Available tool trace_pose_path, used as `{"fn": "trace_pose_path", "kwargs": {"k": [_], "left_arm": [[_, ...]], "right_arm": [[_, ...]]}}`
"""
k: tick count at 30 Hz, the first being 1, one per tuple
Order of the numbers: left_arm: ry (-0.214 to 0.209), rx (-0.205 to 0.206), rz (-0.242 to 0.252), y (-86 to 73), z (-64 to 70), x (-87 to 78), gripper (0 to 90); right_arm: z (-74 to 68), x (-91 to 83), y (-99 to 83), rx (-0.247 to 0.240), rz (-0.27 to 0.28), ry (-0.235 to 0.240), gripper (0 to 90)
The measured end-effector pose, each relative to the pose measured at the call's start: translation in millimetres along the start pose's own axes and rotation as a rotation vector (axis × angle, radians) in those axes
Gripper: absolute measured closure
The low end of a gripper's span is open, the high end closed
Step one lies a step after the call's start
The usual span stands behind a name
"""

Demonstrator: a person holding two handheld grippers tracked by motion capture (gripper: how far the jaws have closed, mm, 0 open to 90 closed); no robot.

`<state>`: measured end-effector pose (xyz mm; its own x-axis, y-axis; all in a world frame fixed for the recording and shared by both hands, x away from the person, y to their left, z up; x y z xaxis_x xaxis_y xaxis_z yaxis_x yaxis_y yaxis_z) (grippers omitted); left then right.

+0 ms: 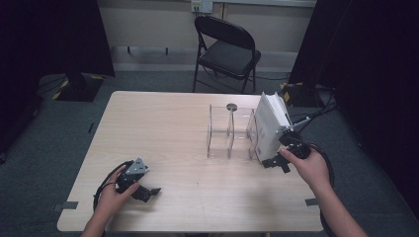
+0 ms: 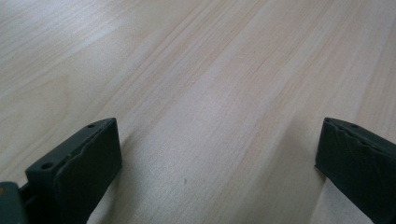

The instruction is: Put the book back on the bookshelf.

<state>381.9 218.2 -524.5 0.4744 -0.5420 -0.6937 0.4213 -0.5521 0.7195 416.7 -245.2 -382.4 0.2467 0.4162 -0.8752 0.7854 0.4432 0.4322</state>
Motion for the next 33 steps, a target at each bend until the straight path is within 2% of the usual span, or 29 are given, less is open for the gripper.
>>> {"fn": "trace_pose_path", "kwargs": {"k": [25,33], "left_arm": [[0.0,0.0,0.0,0.0,0.0,0.0,0.0],[0.0,0.0,0.0,0.0,0.0,0.0,0.0]], "right_arm": [[-18.8,20.6,0.7,-0.032,-0.008,0.049,21.1],[-27.5,28.3,2.4,-0.06,-0.016,0.066,21.1]]}}
Point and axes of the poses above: each handheld gripper's, and its own axes: x roughly forward along the jaws, y roughly out of its top, z roughly to its right, the point moved 3 cm from there along x, roughly forward along the jaws, and after that the axes turned 4 degrees about y, right-handed, at the moved point
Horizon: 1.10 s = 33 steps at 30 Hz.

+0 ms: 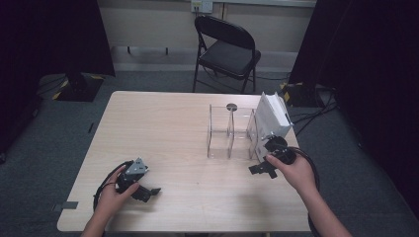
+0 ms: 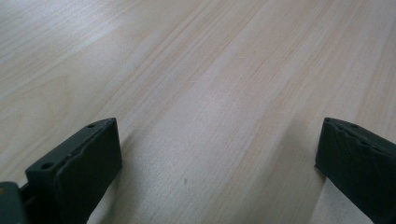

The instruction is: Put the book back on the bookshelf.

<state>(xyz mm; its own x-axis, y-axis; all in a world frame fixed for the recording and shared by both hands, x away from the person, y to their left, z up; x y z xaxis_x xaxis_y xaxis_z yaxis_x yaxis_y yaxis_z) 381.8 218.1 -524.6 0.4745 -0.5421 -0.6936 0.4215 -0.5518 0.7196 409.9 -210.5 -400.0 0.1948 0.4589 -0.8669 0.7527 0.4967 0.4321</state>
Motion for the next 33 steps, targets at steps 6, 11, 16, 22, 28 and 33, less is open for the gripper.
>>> {"fn": "trace_pose_path", "kwargs": {"k": [6,11,16,22,28,33], "left_arm": [[0.0,0.001,0.0,0.0,-0.1,0.0,0.0],[0.0,0.0,0.0,0.0,0.0,0.0,0.0],[0.0,0.0,0.0,0.0,0.0,0.0,0.0],[0.0,0.0,0.0,0.0,0.0,0.0,0.0],[0.0,0.0,0.001,0.0,0.0,0.0,0.0],[0.0,0.001,0.0,0.0,-0.1,0.0,0.0]], "right_arm": [[-5.7,7.0,1.9,-0.014,0.006,0.007,21.1],[-10.3,14.0,3.0,-0.033,0.002,0.021,21.1],[-14.3,20.0,4.6,-0.049,0.011,0.03,21.1],[-17.9,26.2,5.0,-0.051,0.015,0.04,21.1],[-20.4,31.7,5.3,-0.066,0.02,0.041,21.1],[-24.7,38.8,5.4,-0.078,0.007,0.042,21.1]]}}
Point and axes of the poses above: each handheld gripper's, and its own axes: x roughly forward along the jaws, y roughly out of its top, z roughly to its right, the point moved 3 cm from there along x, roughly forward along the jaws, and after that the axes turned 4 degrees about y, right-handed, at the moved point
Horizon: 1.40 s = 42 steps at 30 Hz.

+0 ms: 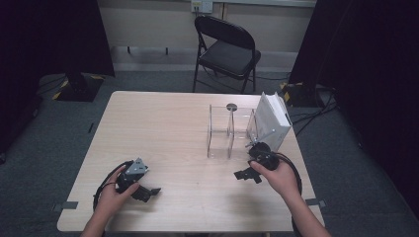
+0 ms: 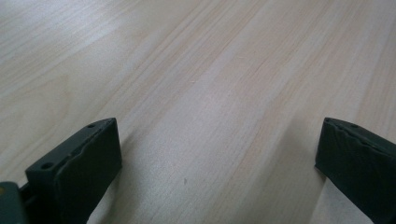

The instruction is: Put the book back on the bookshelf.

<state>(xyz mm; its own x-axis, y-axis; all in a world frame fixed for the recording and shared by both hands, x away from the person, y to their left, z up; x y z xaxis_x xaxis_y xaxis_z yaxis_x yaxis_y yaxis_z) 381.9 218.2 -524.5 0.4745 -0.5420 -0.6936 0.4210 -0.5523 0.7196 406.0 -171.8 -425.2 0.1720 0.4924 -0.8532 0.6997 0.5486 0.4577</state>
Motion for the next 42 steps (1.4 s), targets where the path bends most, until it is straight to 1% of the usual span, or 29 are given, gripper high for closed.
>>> {"fn": "trace_pose_path", "kwargs": {"k": [1,2,6,8,15,20,22,23,24,27,28,30,34,35,36,42], "left_arm": [[0.0,-0.001,0.0,0.0,0.0,0.0,0.0],[0.0,-0.001,0.0,0.0,0.0,0.0,0.0],[0.0,-0.001,0.0,0.0,0.1,0.0,0.0],[0.0,0.0,0.0,0.0,0.0,0.0,0.0],[0.0,-0.001,0.0,0.0,0.0,0.0,0.0],[0.0,-0.001,0.0,0.0,0.0,0.0,0.0],[0.0,-0.001,0.0,0.0,0.0,0.0,0.0],[0.0,-0.001,0.0,0.0,0.1,0.0,0.0],[0.0,-0.001,0.0,0.0,0.1,0.0,0.0],[0.0,-0.001,0.001,0.0,0.0,0.1,0.0],[0.0,-0.001,0.0,0.0,0.0,0.0,0.0],[0.0,-0.001,0.0,0.0,0.0,0.0,0.0],[0.0,0.0,0.0,0.0,0.0,0.0,0.0],[0.0,0.0,0.0,0.0,0.0,0.0,0.0],[0.0,0.0,0.0,0.0,0.0,0.0,0.0],[0.0,-0.001,0.0,0.0,0.1,0.0,0.0]], "right_arm": [[0.1,1.5,0.1,-0.016,0.006,0.002,21.1],[-1.2,3.2,0.3,-0.012,0.004,0.001,21.1],[-4.0,9.0,0.7,-0.029,0.006,0.007,21.1],[-5.8,11.7,1.1,-0.025,0.008,0.014,21.1],[-10.3,24.2,0.7,-0.056,0.003,0.023,21.1],[-13.3,30.6,0.5,-0.061,0.0,0.026,21.1],[-13.7,32.4,0.4,-0.072,-0.001,0.024,21.1],[-14.8,33.3,0.5,-0.067,-0.002,0.022,21.1],[-15.2,34.8,0.7,-0.077,0.0,0.024,21.0],[-17.1,39.2,0.5,-0.084,-0.003,0.026,21.0],[-18.0,40.6,0.4,-0.079,-0.005,0.026,21.1],[-19.1,43.9,0.1,-0.088,-0.007,0.031,21.0],[-21.2,50.2,-1.0,-0.084,-0.014,0.033,21.0],[-21.2,51.5,-1.2,-0.091,-0.012,0.034,21.0],[-22.3,53.2,-1.6,-0.086,-0.017,0.037,21.0],[-24.9,61.0,-2.2,-0.102,-0.016,0.044,21.1]]}}
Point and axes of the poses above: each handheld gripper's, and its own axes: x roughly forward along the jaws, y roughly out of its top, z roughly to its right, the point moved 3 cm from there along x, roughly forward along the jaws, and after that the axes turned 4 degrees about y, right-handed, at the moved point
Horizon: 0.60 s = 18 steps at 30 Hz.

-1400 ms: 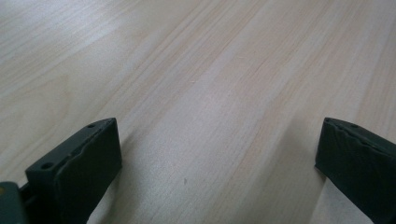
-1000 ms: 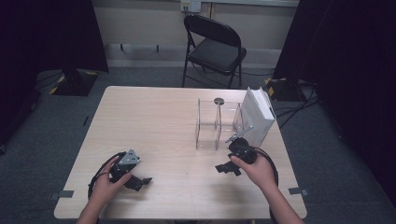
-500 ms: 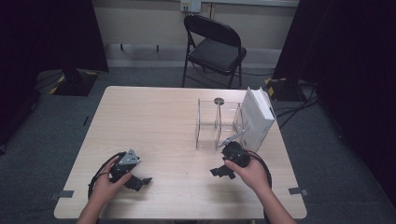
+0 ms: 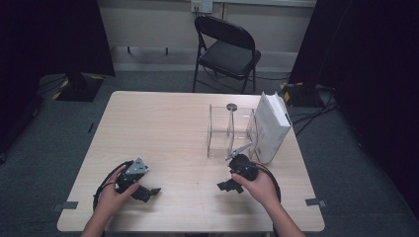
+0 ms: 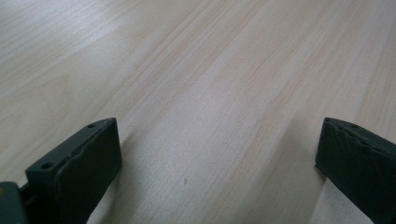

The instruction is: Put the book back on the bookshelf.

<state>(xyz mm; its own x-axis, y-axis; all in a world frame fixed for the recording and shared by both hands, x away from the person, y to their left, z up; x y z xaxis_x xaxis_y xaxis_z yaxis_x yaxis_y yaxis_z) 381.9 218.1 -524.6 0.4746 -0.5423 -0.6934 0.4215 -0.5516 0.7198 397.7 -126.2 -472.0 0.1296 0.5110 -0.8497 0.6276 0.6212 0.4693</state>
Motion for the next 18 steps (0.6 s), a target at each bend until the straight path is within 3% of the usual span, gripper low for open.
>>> {"fn": "trace_pose_path", "kwargs": {"k": [18], "left_arm": [[0.0,0.0,0.0,0.0,0.0,0.0,0.0]], "right_arm": [[-9.0,22.9,-0.8,-0.047,0.001,-0.003,20.9]]}}
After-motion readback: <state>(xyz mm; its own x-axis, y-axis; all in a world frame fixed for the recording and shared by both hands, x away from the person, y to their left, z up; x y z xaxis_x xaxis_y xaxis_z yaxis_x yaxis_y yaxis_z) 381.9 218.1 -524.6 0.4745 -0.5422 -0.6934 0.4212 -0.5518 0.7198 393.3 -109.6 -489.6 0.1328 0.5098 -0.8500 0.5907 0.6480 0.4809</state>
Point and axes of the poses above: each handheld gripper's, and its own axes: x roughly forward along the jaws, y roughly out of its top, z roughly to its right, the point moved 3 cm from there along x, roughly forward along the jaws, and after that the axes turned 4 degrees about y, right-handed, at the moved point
